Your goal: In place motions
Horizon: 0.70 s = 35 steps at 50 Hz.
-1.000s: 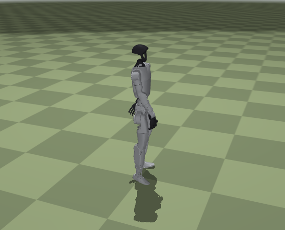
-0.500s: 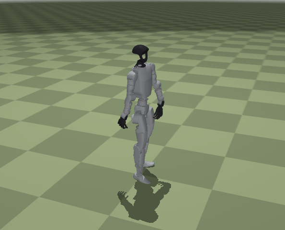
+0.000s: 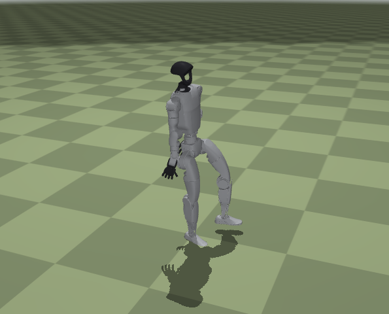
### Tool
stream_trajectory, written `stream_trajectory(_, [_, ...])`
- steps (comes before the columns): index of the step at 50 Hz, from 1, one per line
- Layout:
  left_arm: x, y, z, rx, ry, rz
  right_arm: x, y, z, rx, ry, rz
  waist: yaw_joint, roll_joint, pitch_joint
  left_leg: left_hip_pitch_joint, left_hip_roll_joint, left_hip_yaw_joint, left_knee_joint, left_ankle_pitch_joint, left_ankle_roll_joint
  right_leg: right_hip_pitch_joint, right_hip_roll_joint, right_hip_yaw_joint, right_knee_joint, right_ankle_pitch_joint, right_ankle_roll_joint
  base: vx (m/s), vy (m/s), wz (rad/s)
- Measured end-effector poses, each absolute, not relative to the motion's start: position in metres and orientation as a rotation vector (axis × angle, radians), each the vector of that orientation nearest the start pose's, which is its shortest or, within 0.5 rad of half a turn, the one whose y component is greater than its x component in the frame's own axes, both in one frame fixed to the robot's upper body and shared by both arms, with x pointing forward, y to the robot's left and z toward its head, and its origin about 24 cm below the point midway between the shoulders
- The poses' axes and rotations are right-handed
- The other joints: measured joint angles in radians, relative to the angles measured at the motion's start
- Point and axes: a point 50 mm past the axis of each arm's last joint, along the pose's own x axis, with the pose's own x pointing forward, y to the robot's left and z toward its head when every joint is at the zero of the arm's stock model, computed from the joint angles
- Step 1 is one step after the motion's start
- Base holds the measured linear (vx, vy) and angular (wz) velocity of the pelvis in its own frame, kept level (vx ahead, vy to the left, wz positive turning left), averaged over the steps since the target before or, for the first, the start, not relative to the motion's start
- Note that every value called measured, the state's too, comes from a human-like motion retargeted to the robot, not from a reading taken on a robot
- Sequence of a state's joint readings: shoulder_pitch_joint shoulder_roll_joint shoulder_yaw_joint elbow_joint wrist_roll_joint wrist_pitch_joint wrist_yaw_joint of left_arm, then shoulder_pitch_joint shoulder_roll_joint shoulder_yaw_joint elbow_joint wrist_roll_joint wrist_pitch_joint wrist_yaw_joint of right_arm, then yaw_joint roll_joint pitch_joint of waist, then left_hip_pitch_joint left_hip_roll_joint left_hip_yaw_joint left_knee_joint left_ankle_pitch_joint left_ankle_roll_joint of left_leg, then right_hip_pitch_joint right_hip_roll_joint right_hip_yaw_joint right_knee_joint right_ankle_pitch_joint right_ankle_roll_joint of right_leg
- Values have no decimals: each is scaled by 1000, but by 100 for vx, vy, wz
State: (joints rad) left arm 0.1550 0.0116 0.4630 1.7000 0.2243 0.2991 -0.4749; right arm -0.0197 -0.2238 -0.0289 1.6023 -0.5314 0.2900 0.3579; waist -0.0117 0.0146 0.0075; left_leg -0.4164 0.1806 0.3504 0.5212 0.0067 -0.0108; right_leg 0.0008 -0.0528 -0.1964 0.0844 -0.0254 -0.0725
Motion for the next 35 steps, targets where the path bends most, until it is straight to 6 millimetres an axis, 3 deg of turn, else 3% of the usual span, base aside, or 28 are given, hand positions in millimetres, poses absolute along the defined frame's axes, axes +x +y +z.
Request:
stream_trajectory(4, [-69, 119, -165, -665, 1925, -158, -31, -236, -161, -53, 1977, 263, 72, 14, 68, -48, -32, -68, -342, -21, -65, 63, 30, -8, -36, 9, -12, -7, -2, -5])
stream_trajectory(7, [-52, 131, -170, -502, 1915, -148, -39, -234, -160, -6, 1993, 227, 127, -5, 94, -117, -63, -156, -467, -53, -91, 82, 14, -17, -57, 19, -16, -7, -3, 8])
stream_trajectory(10, [-48, 143, -172, -394, 1919, -141, -46, -233, -160, -76, 2026, 249, 146, -19, 83, -177, -44, -137, -446, -58, -98, 68, 8, -37, -58, 23, -26, 2, 0, 31])
stream_trajectory(15, [-42, 147, -173, -429, 1886, -107, -26, -234, -163, -260, 2001, 414, 117, -16, 87, -124, 55, 46, -265, -88, -113, 54, 14, -62, -48, 21, -26, -7, 2, 26])
stream_trajectory(20, [-67, 142, -168, -552, 1937, -25, -14, -223, -168, -338, 1935, 557, 53, -25, -4, -55, 60, -49, 2, -149, -79, 1, -13, -89, -40, 17, -5, 10, 8, 39])
stream_trajectory(23, [-87, 135, -163, -605, 1991, 18, -17, -214, -170, -322, 1910, 571, 13, -57, -59, 102, 4, -30, 5, -159, -60, -18, -66, -95, -43, 20, 15, 11, 14, 34])
stream_trajectory(26, [-96, 134, -160, -641, 2015, 62, -16, -207, -172, -286, 1896, 573, -36, -37, -102, 258, -22, -20, -60, -162, -52, -36, -60, -118, -34, 12, 26, 9, 18, 40])
stream_trajectory(28, [-96, 135, -160, -645, 2015, 74, -16, -205, -172, -256, 1894, 566, -63, 8, -133, 364, -29, -9, -177, -190, -128, -54, -22, -140, -26, 4, 33, 7, 28, 38])
stream_trajectory(30, [-92, 134, -160, -643, 2016, 55, -17, -209, -170, -231, 1910, 548, -87, 82, -159, 479, -9, 130, -360, -277, -172, -61, 35, -166, -21, -6, 40, 13, 27, 42])
stream_trajectory(32, [-87, 134, -161, -632, 2014, 5, -24, -215, -168, -223, 1944, 520, -127, 130, -191, 506, -29, 130, -487, -255, -146, -62, 58, -203, -30, -7, 52, 10, 30, 86])
stream_trajectory(33, [-82, 135, -162, -626, 2004, -28, -26, -217, -167, -223, 1964, 503, -163, 142, -209, 484, -30, 67, -512, -221, -161, -68, 51, -234, -34, -7, 60, -6, 35, 126])
stream_trajectory(35, [-64, 141, -165, -591, 1961, -78, -27, -216, -166, -212, 1988, 458, -205, 153, -249, 433, -20, 119, -516, -221, -173, -105, 28, -270, -33, -7, 77, -19, 29, 122])
